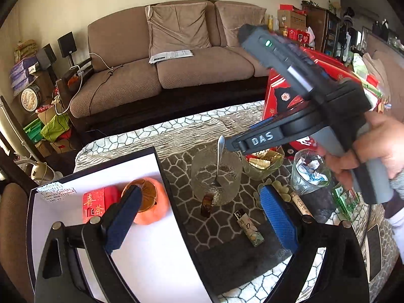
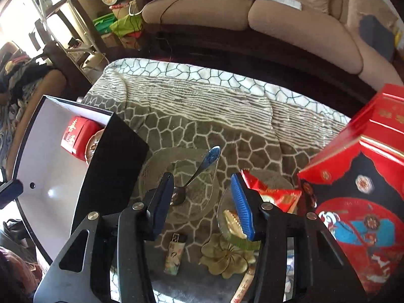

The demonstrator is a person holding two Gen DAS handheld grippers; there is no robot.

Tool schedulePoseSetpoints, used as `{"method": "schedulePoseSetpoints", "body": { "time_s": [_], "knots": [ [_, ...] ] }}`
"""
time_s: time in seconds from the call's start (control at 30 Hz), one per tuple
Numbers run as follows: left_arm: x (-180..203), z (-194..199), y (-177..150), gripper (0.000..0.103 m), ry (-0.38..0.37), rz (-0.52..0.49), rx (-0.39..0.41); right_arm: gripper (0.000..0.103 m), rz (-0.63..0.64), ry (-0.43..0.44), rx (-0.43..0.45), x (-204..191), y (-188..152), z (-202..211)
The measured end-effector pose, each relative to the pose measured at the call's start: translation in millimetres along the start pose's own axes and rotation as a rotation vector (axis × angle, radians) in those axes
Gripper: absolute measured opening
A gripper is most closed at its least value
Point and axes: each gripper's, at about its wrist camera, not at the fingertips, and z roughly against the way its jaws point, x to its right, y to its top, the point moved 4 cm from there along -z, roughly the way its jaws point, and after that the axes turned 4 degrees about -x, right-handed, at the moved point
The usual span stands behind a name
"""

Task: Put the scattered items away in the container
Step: 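Move the right gripper to the glass mug and grasp its rim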

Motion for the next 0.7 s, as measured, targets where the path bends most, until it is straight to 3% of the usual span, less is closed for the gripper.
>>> {"method": "schedulePoseSetpoints", "body": {
  "time_s": [0.23,0.4,0.53,0.57,0.7],
  "knots": [
    [1,-6,-14,0.096,-0.055,-0.02,0.015,0.043,0.079,-0.093,-0.078,-3,11,-48],
    [-3,-17,-22,0.095,-0.079,-0.001,0.009,0.042,0.104,-0.107,-0.153,-6,10,-79],
    [-9,-24,-27,0.095,-0.086,0.024,0.001,0.025,0.155,-0.148,-0.161,-16,9,-91],
    [-9,-25,-27,0.096,-0.087,0.026,0.002,0.016,0.144,-0.141,-0.151,-14,10,-89],
    [-8,-30,-32,0.096,-0.075,0.01,-0.005,0.011,0.106,-0.1,-0.138,-9,10,-80]
  ]
}}
